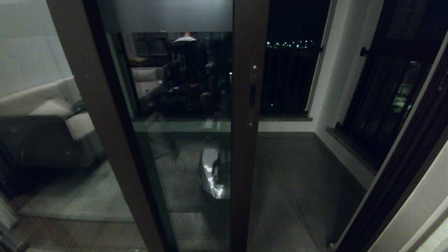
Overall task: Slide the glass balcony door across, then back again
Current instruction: Close the slid door
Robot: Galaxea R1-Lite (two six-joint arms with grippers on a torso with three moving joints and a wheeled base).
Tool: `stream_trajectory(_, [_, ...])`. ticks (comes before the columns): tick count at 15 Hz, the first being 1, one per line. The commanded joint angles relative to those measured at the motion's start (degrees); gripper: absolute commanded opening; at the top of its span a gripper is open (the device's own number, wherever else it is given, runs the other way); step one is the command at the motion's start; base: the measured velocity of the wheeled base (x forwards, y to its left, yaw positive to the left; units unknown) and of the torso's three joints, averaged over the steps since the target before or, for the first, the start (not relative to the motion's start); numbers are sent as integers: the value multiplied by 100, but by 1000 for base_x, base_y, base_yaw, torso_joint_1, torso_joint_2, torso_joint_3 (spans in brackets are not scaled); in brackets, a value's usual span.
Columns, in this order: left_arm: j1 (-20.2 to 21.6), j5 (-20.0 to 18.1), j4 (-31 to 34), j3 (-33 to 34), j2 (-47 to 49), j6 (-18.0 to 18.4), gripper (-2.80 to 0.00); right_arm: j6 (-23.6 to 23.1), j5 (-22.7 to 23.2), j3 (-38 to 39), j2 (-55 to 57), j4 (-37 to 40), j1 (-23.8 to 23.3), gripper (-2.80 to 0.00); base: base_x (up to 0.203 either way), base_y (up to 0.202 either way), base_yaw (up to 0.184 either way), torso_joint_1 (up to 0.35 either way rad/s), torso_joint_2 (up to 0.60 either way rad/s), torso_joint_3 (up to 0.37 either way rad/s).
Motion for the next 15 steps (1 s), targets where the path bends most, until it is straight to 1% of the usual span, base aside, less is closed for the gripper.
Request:
stream_trajectory(1, [26, -309, -438, 798, -378, -9, -280, 0, 2, 9, 0, 0, 2, -280, 0, 0, 0, 0, 0, 0])
stream_trajectory(2, [26, -367, -896, 1161, -380, -33, -280, 0, 2, 9, 0, 0, 2, -280, 0, 0, 0, 0, 0, 0])
stream_trajectory(3, [27, -442, -1169, 1429, -383, -125, -280, 0, 2, 9, 0, 0, 2, -280, 0, 0, 0, 0, 0, 0])
stream_trajectory(4, [27, -585, -1019, 1475, -388, -288, -280, 0, 2, 9, 2, 0, 2, -280, 0, 0, 0, 0, 0, 0])
stream_trajectory(6, [33, -813, -607, 1464, -390, -323, -280, 0, 2, 9, 0, 0, 2, -280, 0, 0, 0, 0, 0, 0])
stream_trajectory(8, [27, -801, -234, 1464, -390, -306, -280, 0, 2, 9, 0, 0, 2, -280, 0, 0, 0, 0, 0, 0])
stream_trajectory(9, [27, -779, -169, 1464, -390, -305, -280, 0, 2, 9, 0, 0, 2, -280, 0, 0, 0, 0, 0, 0])
stream_trajectory(10, [27, -660, -180, 1464, -390, -276, -280, 0, 2, 9, 0, 0, 2, -280, 0, 0, 0, 0, 0, 0])
stream_trajectory(11, [27, -336, -271, 1457, -390, -235, -280, 0, 2, 9, 0, 0, 2, -280, 0, 0, 0, 0, 0, 0])
stream_trajectory(12, [30, 16, -409, 1409, -385, -108, -280, 0, 2, 9, 0, 0, 2, -280, 0, 0, 0, 0, 0, 0])
stream_trajectory(13, [46, 237, -284, 1302, -379, 117, -280, 0, 2, 9, 0, 0, 2, -280, 0, 0, 0, 0, 0, 0])
stream_trajectory(14, [125, 416, 43, 1128, -392, 281, -280, 0, 2, 9, 0, 0, 2, -280, 0, 0, 0, 0, 0, 0])
stream_trajectory(15, [309, 483, 413, 842, -459, 344, -280, 0, 2, 9, 0, 0, 2, -280, 0, 0, 0, 0, 0, 0])
